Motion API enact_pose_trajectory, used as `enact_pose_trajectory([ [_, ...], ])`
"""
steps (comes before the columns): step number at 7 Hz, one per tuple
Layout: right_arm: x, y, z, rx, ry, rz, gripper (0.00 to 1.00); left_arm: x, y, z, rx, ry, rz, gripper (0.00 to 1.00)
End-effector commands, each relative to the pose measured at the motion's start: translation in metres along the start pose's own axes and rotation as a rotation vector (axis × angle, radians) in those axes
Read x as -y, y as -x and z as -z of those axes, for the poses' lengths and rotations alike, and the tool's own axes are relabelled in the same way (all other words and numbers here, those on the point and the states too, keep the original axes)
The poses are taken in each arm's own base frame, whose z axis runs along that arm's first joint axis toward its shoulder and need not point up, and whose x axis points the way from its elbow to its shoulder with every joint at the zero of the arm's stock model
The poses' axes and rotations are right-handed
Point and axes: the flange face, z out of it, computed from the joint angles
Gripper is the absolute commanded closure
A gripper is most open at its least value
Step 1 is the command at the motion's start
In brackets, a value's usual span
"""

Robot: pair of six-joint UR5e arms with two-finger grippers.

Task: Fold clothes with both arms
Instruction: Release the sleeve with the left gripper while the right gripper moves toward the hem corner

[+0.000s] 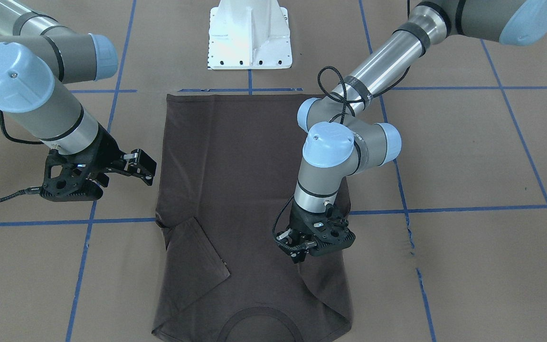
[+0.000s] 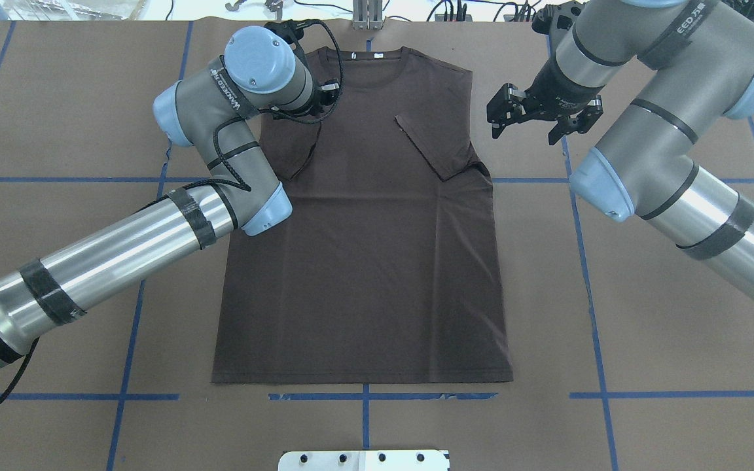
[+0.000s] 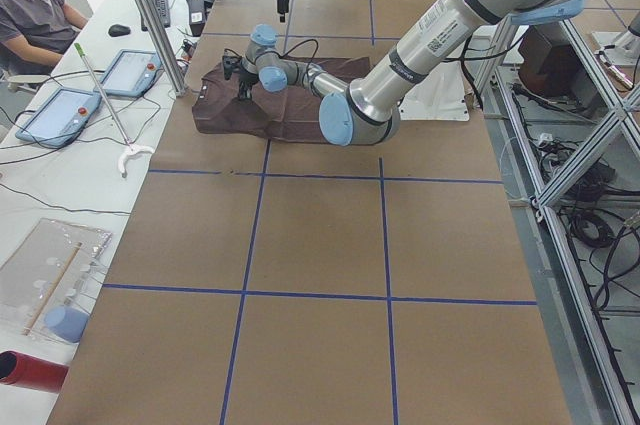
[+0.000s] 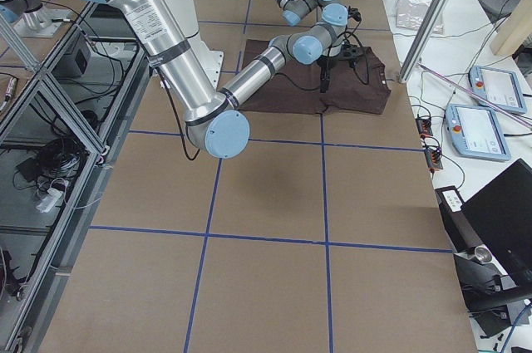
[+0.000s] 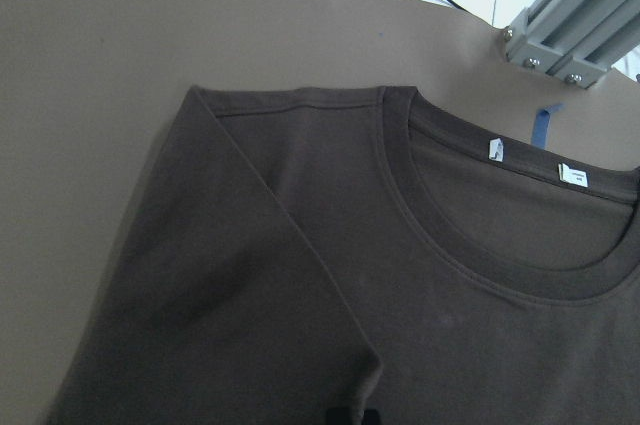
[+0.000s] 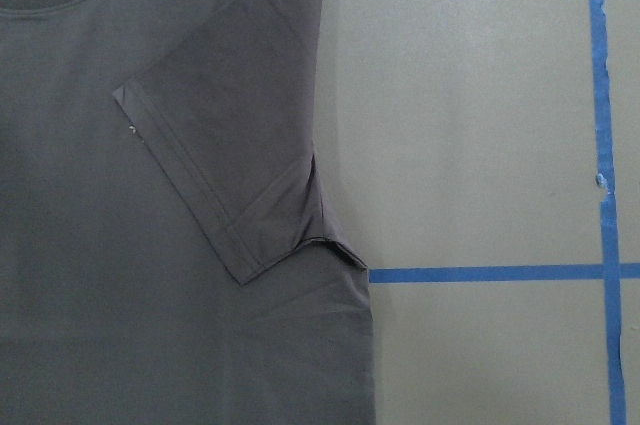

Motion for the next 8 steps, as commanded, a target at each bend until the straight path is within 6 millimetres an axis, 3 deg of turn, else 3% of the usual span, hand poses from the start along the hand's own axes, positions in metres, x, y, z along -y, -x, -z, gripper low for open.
enact_pose_trajectory([
  [1,-0.001,-0.003,0.0,-0.001,-0.001,-0.008,0.0,-0.007,-0.013,0.008,-0.048,-0.001,-0.013,0.0],
  [2,-0.006,-0.012,-0.003,0.009,-0.006,-0.008,0.0,-0.013,-0.027,0.034,-0.103,0.023,-0.059,0.0],
  [3,-0.03,-0.034,-0.026,0.032,0.0,-0.005,0.0,-0.025,-0.003,0.05,-0.112,0.086,-0.075,0.0],
  [4,-0.07,-0.052,-0.047,0.064,-0.015,-0.035,0.0,-0.037,0.031,0.075,-0.105,0.128,-0.108,0.0],
  [5,-0.121,-0.054,-0.063,0.064,-0.046,-0.053,0.0,-0.047,0.052,0.112,-0.091,0.137,-0.16,0.0],
  [7,-0.241,-0.036,-0.08,0.042,-0.064,-0.108,0.0,-0.069,0.095,0.213,-0.084,0.145,-0.187,0.0],
  [8,-0.295,-0.029,-0.105,0.007,-0.063,-0.078,0.0,-0.075,0.096,0.243,-0.075,0.148,-0.186,0.0],
])
